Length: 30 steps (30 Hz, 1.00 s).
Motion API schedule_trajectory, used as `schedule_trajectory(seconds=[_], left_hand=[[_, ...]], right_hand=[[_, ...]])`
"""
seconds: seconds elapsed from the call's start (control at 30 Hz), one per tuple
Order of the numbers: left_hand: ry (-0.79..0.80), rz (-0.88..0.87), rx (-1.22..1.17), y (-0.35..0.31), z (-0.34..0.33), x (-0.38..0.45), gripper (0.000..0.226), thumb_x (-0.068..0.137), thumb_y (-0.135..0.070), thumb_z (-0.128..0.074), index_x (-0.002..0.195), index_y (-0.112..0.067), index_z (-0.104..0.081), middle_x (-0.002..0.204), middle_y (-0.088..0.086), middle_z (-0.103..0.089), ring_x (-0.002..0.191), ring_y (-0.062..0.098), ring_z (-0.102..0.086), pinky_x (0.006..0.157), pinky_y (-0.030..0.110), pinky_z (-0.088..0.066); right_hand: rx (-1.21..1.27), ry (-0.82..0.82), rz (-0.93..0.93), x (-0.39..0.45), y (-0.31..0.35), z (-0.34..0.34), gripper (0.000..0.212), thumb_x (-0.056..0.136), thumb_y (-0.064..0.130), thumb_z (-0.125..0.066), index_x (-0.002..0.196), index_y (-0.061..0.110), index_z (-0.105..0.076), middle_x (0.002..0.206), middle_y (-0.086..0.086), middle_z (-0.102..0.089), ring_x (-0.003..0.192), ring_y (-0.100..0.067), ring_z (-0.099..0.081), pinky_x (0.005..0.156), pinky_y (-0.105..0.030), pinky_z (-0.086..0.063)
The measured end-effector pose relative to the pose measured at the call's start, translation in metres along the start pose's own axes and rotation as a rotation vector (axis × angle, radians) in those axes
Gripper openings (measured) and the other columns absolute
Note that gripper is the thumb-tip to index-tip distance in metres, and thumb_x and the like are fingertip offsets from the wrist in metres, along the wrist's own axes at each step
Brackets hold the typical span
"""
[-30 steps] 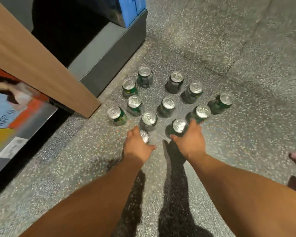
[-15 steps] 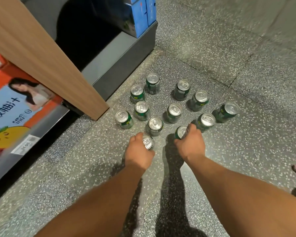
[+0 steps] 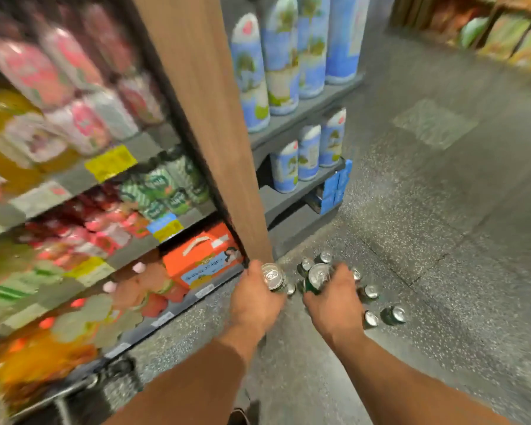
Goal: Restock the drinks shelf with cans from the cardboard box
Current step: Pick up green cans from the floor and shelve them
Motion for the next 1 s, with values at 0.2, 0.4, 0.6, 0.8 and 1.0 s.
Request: schedule_trajectory(seconds=[0.2,0.4,0.6,0.8,1.0], left_hand=[[-0.305,-0.044,-0.124,-0.107,0.219,-0.076,0.055,0.064,-0.037,-0.077,0.114,-0.032,-0.055,0.105,-0.009,-0.068,0.098,0.018,-0.066,0.083,0.032,-0.053],[-0.607,-0.128,-0.294,-0.191,0.412,-0.164,0.042,0.059,-0.039,-0.076,0.099,-0.038,-0.061,0.091,-0.016,-0.069,0.085,0.006,-0.066,0.076,0.033,-0.057],[-0.868,-0.124,-0.339,-0.25,0.559,-0.219,0.048,0.058,-0.046,-0.077,0.1,-0.032,-0.056,0.09,-0.015,-0.069,0.085,0.011,-0.065,0.078,0.03,-0.055],[-0.947,-0.214,-0.343,-0.306,0.659,-0.214,0.041,0.064,-0.033,-0.079,0.101,-0.033,-0.061,0.09,-0.013,-0.067,0.087,0.013,-0.063,0.078,0.027,-0.05],[-0.936,-0.367,-0.348,-0.364,0.723,-0.157,0.031,0.069,-0.034,-0.08,0.097,-0.032,-0.066,0.097,-0.011,-0.072,0.088,0.012,-0.066,0.082,0.033,-0.055]], right_hand=[[0.047,0.059,0.34,-0.064,0.217,0.103,0.049,0.068,0.03,-0.071,0.109,0.02,-0.046,0.102,0.001,-0.048,0.1,-0.025,-0.054,0.082,-0.035,-0.046],[0.162,0.05,0.668,-0.135,0.411,0.183,0.061,0.065,0.042,-0.067,0.121,0.028,-0.047,0.108,0.004,-0.053,0.105,-0.024,-0.055,0.085,-0.039,-0.049],[0.349,0.034,0.792,-0.194,0.562,0.249,0.052,0.06,0.041,-0.07,0.104,0.032,-0.043,0.102,0.005,-0.062,0.097,-0.02,-0.061,0.084,-0.036,-0.052],[0.346,-0.046,1.016,-0.207,0.664,0.289,0.051,0.065,0.041,-0.071,0.112,0.039,-0.05,0.102,0.016,-0.051,0.098,-0.012,-0.055,0.082,-0.033,-0.051],[0.432,-0.184,0.978,-0.166,0.745,0.311,0.046,0.076,0.035,-0.07,0.117,0.028,-0.052,0.108,0.008,-0.053,0.094,-0.013,-0.058,0.082,-0.037,-0.054]])
Point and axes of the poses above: each hand's wrist, its own x-axis towards the middle knuckle, its own z-axis out of the back of the hand, y = z × x, the point moved 4 cm from there along x, towards the middle knuckle
